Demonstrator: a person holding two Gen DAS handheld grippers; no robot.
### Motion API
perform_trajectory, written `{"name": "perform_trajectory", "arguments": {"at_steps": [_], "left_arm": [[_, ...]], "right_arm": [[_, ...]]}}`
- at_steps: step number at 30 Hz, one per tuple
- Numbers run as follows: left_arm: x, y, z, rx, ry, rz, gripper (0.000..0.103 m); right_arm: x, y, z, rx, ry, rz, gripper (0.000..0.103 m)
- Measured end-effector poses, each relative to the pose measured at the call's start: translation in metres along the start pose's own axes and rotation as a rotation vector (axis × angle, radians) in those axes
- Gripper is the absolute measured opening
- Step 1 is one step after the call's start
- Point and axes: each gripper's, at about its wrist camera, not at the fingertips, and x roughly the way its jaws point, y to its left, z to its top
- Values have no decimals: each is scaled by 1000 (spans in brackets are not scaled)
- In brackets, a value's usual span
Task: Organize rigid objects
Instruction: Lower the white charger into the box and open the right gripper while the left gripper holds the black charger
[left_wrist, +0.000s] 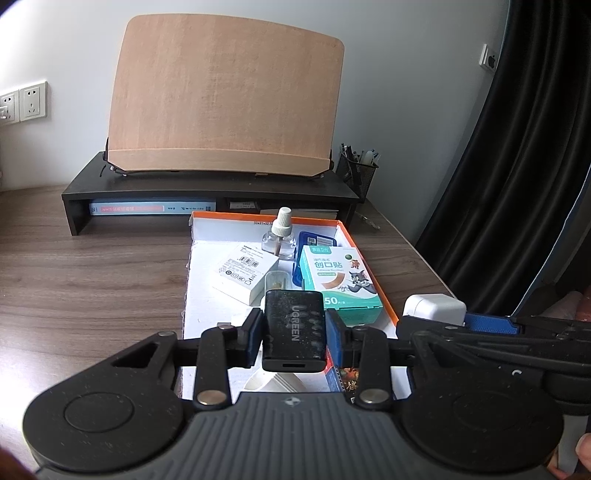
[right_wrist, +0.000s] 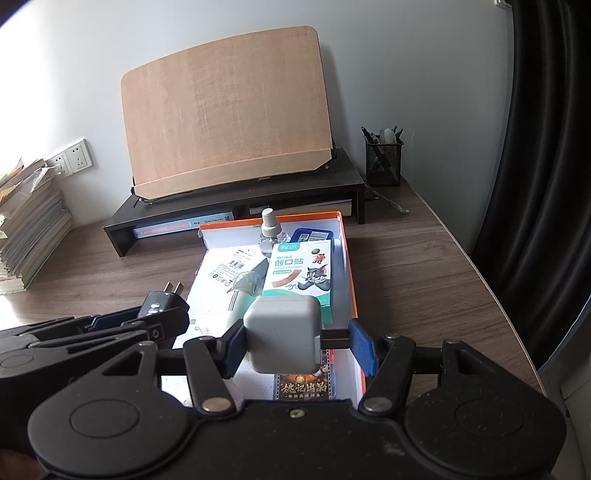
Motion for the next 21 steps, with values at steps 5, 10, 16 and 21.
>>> {"name": "perform_trajectory", "arguments": {"at_steps": [5,10,16,21], "left_arm": [[3,1,1,-3,4,2,36],[5,3,1,-7,10,0,36],[5,3,0,-10,12,-2,36],[5,4,0,-13,11,4,36]], "right_arm": [[2,1,0,1,3,3,72],[4,1,1,2,7,2,72],[5,0,1,4,12,2,72],[6,2,1,2,11,0,72]]}}
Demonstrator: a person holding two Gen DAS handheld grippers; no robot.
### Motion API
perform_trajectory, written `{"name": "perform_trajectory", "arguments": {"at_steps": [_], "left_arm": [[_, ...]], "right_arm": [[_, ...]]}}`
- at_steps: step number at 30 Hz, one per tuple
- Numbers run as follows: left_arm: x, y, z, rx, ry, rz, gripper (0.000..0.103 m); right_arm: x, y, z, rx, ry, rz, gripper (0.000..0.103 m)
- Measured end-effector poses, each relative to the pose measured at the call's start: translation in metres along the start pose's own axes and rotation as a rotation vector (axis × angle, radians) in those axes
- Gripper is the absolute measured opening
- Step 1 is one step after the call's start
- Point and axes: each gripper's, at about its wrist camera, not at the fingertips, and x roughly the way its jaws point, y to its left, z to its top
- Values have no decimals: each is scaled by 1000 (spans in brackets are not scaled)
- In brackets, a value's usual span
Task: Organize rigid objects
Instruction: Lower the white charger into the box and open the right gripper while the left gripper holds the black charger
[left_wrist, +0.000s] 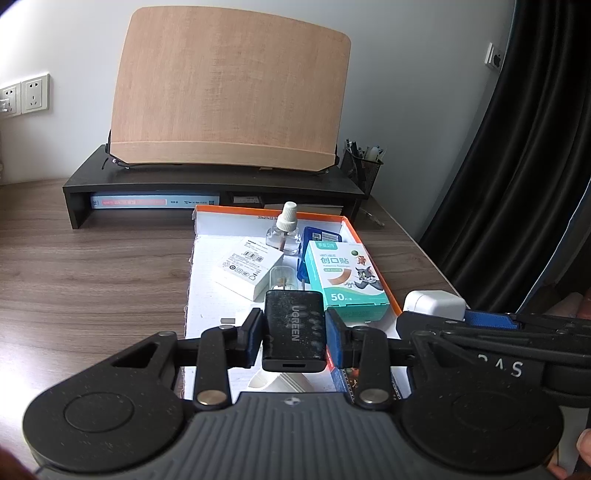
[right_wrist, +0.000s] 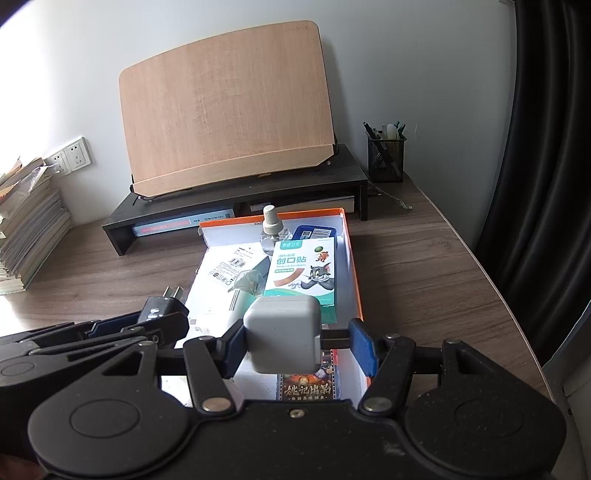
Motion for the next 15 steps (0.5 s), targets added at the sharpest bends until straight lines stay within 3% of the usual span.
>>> {"name": "perform_trajectory", "arguments": {"at_steps": [15], "left_arm": [[3,-2,-3,-2,5,0,36]], "right_arm": [[7,-3,2,9,8,-2,72]]}}
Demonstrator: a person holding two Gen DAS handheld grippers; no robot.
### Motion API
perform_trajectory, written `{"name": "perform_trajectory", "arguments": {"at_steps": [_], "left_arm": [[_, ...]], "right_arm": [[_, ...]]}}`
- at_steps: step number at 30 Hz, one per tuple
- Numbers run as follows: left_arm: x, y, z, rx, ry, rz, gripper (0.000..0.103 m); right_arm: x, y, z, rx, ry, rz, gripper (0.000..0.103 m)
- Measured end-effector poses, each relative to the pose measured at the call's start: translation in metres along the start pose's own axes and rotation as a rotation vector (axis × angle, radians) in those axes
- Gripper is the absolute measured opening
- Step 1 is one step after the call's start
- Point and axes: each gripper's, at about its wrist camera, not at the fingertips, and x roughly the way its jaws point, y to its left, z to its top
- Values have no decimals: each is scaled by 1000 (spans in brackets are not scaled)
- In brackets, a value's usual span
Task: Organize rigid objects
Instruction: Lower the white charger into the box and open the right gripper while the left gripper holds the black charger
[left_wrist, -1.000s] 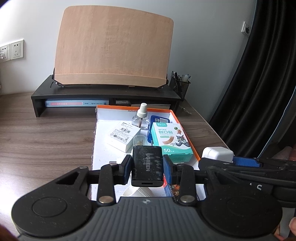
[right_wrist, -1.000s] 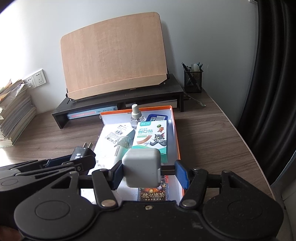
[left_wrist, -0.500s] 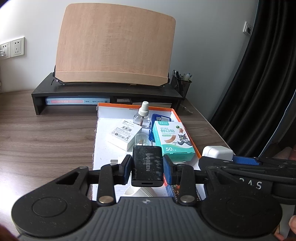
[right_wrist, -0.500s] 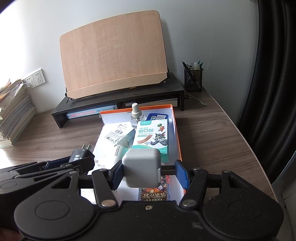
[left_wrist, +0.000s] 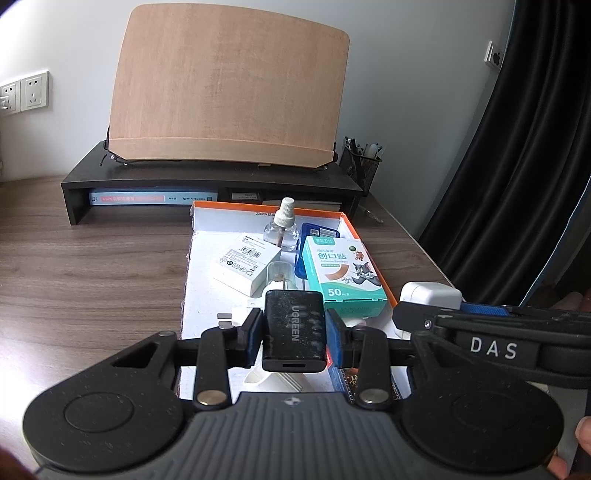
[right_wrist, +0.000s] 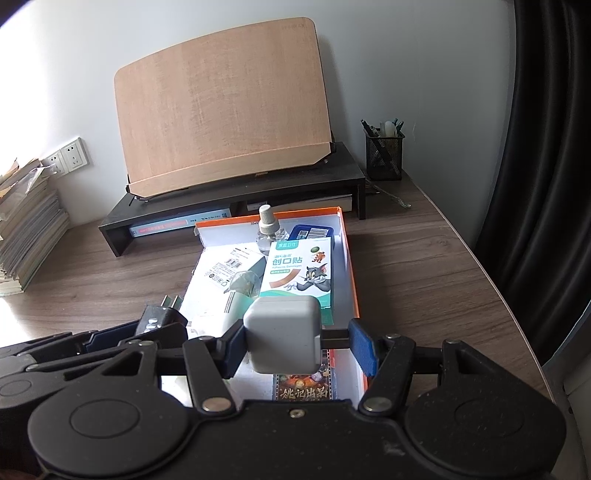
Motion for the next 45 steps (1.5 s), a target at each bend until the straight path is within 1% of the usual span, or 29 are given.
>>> {"name": "perform_trajectory", "arguments": {"at_steps": [11,28,31,35,40,45], "left_arm": [[4,0,-1,0,10,-1,36],[3,-8,-7,30,35,-34,36],[2,-6,-9,26,40,-33,36],[2,-5,-9,25,43,-29,36],[3,-9,-10,26,44,-37,36],[10,-19,-10,45,52,-52,36]], "right_arm": [[4,-4,6,17,1,-5,72],[20,2,9,22,48,28,72],[26,3,11,29,58,51,76],[19,-1,14,48,20,63,75],[3,-9,17,53,-31,40,77],[-10,-22,15,76,-53,14,77]]}}
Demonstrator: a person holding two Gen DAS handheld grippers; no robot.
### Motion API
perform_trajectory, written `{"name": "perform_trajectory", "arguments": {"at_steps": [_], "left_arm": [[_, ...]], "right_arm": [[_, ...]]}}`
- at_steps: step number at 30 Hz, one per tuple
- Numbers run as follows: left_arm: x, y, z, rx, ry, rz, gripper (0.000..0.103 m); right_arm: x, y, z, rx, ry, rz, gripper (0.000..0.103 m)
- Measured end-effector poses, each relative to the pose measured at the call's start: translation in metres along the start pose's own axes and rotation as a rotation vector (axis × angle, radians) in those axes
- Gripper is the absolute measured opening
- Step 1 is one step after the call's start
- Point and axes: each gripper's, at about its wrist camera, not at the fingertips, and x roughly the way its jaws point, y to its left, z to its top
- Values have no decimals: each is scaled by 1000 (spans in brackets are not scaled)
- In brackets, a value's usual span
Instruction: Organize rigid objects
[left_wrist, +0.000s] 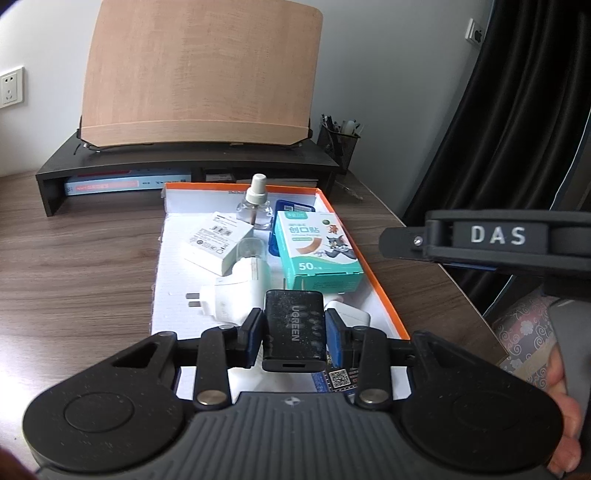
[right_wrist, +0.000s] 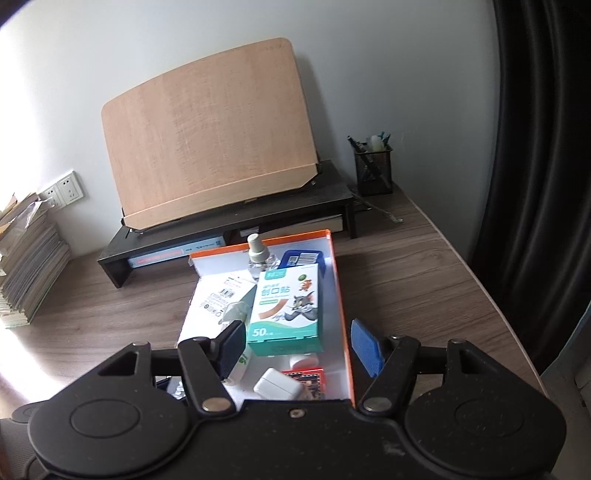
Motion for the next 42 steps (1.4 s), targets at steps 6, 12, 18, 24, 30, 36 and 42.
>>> {"name": "perform_trajectory", "arguments": {"at_steps": [6,12,18,24,30,36,42], "left_arm": [[7,-6,4,-11,26,-2,45],[-10,-9,11,-28,22,66,90],[-31,-15,8,-26,26,138,103],[-39,-18,-1,-29,52,203,103],[-39,-19,-8,-29,61,232,103],[-39,-25,-14,-20,78,254,103],[-41,-28,-15,-17,72,261,103]], "right_arm": [[-14,-7,-3,-14,-22,-27,78],[-29,-8,-9,-48,-25,-49,83],[-44,-10,-15,-69,-22,-47,84],[-49,-17,-28,-73,17,-60,85],[-47,-20,-45,-86,65,-61,85],[-52,-21,-47,-93,66,-64,85],[-52,-23,-48,-92,70,-64,85]]}}
